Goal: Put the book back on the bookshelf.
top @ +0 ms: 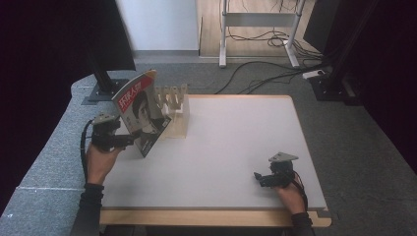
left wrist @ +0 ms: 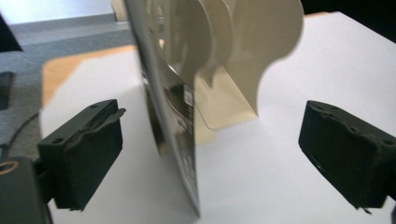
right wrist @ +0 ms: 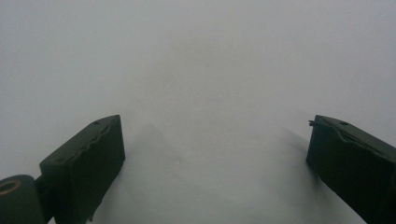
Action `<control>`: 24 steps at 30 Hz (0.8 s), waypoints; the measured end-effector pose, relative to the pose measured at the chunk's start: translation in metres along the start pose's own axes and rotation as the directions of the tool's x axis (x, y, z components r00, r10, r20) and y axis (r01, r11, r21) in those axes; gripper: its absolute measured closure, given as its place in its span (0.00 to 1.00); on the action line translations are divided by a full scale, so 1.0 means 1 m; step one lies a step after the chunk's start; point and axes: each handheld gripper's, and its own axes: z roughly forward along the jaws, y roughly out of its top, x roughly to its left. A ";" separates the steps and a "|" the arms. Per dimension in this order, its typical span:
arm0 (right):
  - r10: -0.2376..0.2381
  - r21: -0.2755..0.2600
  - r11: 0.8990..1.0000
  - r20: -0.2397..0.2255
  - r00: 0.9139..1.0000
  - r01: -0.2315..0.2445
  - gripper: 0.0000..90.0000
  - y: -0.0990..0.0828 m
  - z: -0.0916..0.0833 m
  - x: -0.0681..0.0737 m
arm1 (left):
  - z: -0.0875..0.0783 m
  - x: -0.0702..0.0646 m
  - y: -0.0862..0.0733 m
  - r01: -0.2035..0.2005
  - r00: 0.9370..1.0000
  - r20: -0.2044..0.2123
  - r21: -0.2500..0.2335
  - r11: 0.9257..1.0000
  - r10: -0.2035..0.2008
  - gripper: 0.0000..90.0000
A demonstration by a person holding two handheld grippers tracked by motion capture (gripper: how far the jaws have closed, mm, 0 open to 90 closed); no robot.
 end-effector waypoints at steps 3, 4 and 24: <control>0.002 0.001 1.000 0.000 1.000 -0.002 0.04 0.000 0.000 0.000 | 0.004 -0.007 -0.014 -0.007 1.000 0.023 0.013 1.000 0.007 0.04; 0.002 0.001 1.000 0.000 1.000 -0.002 0.04 0.000 0.000 0.000 | 0.006 -0.011 -0.020 -0.015 0.999 0.030 0.020 1.000 0.014 0.03; 0.001 0.000 1.000 0.002 1.000 -0.001 0.04 0.000 0.000 0.001 | 0.086 -0.079 -0.107 -0.172 0.977 0.173 0.270 0.947 0.128 0.00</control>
